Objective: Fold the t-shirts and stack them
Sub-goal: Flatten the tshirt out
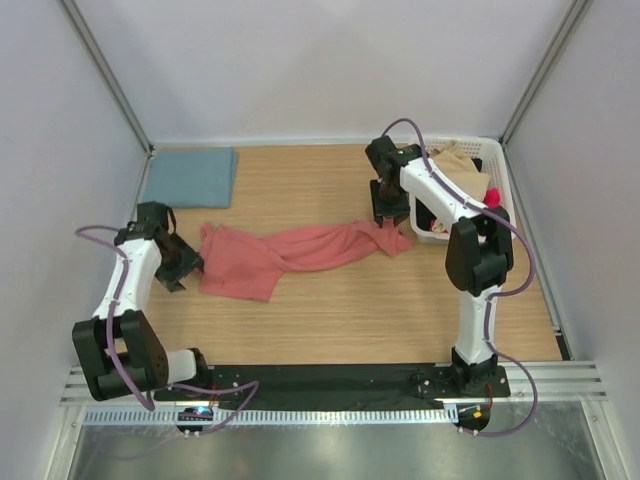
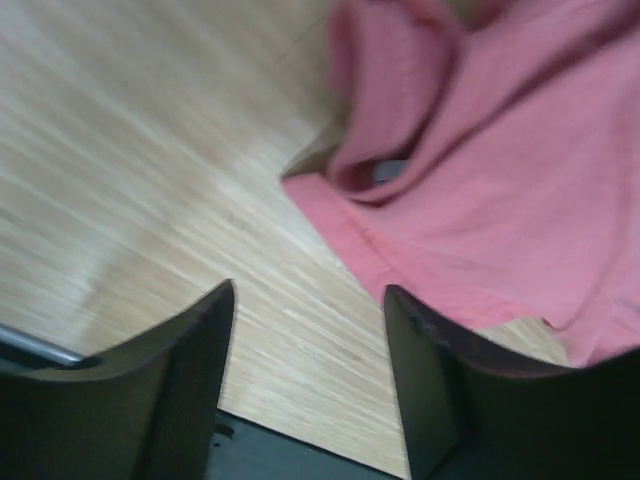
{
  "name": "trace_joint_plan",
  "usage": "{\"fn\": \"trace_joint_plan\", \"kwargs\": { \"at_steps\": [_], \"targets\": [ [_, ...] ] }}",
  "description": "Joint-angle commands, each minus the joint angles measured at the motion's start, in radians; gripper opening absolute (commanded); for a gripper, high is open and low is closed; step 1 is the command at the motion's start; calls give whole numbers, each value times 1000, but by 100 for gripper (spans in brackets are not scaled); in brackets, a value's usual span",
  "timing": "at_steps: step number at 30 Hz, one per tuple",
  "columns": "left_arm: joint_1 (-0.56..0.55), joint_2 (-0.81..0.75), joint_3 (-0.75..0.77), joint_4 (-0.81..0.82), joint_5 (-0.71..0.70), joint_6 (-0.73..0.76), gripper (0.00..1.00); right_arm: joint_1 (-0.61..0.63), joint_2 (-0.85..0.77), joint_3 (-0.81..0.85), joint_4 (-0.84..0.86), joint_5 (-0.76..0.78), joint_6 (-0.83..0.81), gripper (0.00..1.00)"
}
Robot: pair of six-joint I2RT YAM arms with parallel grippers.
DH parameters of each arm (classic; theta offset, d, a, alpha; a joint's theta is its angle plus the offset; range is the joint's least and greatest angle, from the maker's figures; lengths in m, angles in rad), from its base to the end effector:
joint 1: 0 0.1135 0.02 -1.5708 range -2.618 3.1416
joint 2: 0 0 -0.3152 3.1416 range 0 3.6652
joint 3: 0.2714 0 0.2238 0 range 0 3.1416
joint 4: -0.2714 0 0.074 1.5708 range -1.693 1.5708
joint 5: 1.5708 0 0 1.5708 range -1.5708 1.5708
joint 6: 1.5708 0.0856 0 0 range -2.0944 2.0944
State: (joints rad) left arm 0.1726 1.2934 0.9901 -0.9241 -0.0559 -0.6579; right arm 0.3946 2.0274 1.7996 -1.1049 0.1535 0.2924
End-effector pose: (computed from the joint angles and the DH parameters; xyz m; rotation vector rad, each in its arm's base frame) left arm 0.2071 0.0410 0.2594 -1.1398 2.5518 -0.0406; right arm 0.3927 0.1494 0.2520 -0.1200 2.8624 -0.0920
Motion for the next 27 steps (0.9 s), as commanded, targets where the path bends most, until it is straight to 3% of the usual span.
{"fn": "trace_joint_plan", "kwargs": {
  "at_steps": [1, 5, 16, 27],
  "targets": [
    [92, 3, -96, 68, 123, -72, 55, 10, -113, -3, 16, -20, -13, 45],
    [100, 72, -103, 79, 128, -54, 40, 12, -156, -54, 33, -51, -16, 45],
    [99, 222, -100, 163, 110, -28, 46, 10, -219, -141, 82, -75, -2, 45],
    [84, 323, -93, 215, 85, -8, 42, 12, -199, -121, 89, -92, 14, 45]
  ]
}}
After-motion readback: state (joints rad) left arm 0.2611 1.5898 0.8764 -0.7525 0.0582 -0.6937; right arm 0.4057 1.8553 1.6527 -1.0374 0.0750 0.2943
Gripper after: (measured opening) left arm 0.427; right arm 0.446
